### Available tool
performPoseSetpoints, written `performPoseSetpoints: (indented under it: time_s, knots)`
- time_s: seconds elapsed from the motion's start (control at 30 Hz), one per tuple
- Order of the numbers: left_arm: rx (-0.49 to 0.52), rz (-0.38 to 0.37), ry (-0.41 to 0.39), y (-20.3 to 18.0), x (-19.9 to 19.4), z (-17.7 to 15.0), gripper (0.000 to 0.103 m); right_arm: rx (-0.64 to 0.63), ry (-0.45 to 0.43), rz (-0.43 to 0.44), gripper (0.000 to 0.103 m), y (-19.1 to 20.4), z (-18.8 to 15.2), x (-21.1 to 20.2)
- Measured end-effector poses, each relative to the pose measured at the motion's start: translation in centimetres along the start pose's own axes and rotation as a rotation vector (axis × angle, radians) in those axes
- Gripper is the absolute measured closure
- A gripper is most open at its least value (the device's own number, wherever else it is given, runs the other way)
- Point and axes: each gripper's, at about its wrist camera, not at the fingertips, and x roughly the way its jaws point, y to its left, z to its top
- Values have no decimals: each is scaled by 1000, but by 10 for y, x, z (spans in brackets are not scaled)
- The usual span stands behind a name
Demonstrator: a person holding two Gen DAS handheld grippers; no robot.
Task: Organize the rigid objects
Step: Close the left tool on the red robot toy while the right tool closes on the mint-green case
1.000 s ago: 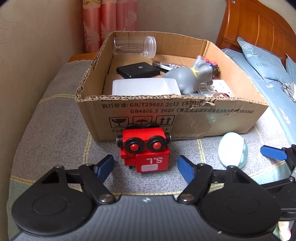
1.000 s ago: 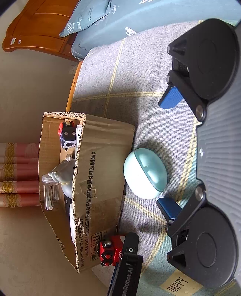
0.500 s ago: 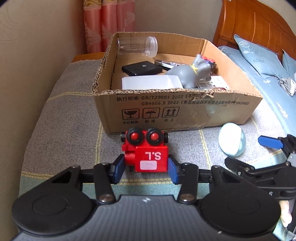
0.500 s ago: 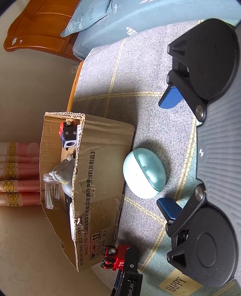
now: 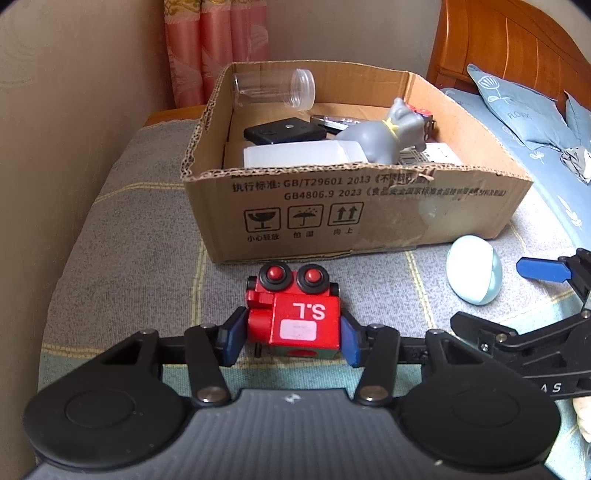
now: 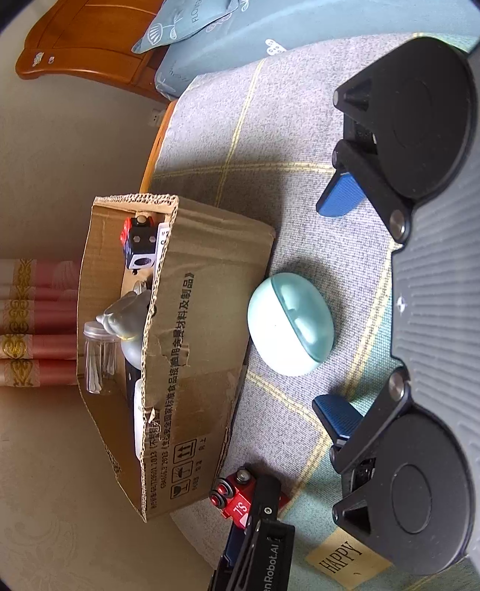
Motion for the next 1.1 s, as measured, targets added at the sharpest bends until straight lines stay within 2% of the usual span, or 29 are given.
performPoseSetpoints:
  time_s: [0.17,0.27,0.33,0.6,0.77,0.87,1.1]
  knots:
    - [-5,0,-3,1,3,4,50,-40,-4,31,0,4,8,7]
    - [2,0,-2,1,4,6,50,-56,-10,42,7,8,14,9]
    - [4,-1,-3,2,5,6,50,-70,-16,52,17,11,16,8]
    - [27,5,-12,1,6,6,49,-72,-17,47,32,12,20,6]
    - [24,-5,-16,3,6,7,50,-75,-14,44,33,12,21,7]
    - [38,-4,-17,3,6,7,51,-72,-15,34,38,12,22,6]
    - [73,-21,-12,4,-1,7,52,-70,-5,44,38,11,20,0]
